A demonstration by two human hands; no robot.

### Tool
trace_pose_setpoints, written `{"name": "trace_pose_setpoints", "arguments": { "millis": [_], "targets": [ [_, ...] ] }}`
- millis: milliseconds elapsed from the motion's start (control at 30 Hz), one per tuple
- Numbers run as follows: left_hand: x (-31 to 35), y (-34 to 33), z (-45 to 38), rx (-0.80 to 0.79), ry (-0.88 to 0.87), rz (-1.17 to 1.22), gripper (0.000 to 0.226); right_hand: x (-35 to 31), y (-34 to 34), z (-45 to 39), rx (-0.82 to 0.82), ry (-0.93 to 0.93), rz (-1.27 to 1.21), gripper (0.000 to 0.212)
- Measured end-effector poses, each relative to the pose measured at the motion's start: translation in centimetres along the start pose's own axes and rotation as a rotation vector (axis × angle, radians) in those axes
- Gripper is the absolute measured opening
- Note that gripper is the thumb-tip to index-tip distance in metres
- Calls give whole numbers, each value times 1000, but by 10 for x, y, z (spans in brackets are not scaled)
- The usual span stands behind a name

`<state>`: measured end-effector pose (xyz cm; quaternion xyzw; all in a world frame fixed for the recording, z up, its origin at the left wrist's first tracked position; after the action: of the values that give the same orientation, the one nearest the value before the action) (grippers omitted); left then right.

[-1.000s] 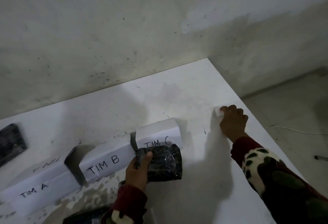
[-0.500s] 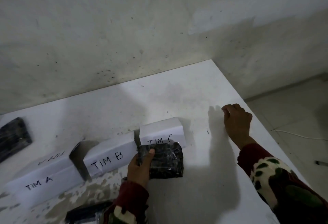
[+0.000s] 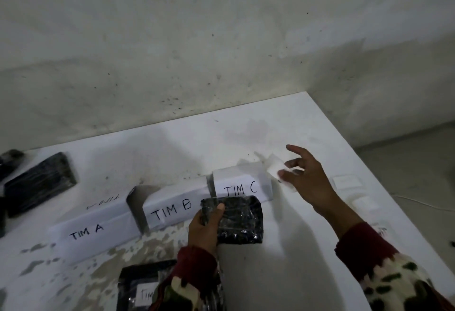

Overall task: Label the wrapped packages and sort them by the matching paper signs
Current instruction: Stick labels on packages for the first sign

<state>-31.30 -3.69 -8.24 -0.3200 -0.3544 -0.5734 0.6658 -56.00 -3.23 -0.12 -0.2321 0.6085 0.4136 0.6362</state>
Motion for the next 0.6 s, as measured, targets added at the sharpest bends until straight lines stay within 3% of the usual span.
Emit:
{"name": "trace_pose_setpoints", "arguments": {
  "millis": [400, 600],
  "targets": [
    [0, 19, 6, -21, -7, -44, 19, -4, -48, 69, -156, -67, -37, 41],
    [0, 18, 7, -33, -21, -30, 7, 4, -60, 87, -157, -189, -156, 25]
  ]
}}
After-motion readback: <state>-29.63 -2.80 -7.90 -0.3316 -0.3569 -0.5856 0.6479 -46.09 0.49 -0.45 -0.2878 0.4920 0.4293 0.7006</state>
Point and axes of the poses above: each hand's wrist, its own z-axis away from the middle knuckle, its own y-axis out of the back of the hand, x = y × z, the point moved 8 cm from there along -z, towards the middle knuckle, and after that the axes turned 9 degrees about x, right-handed, at the moved point
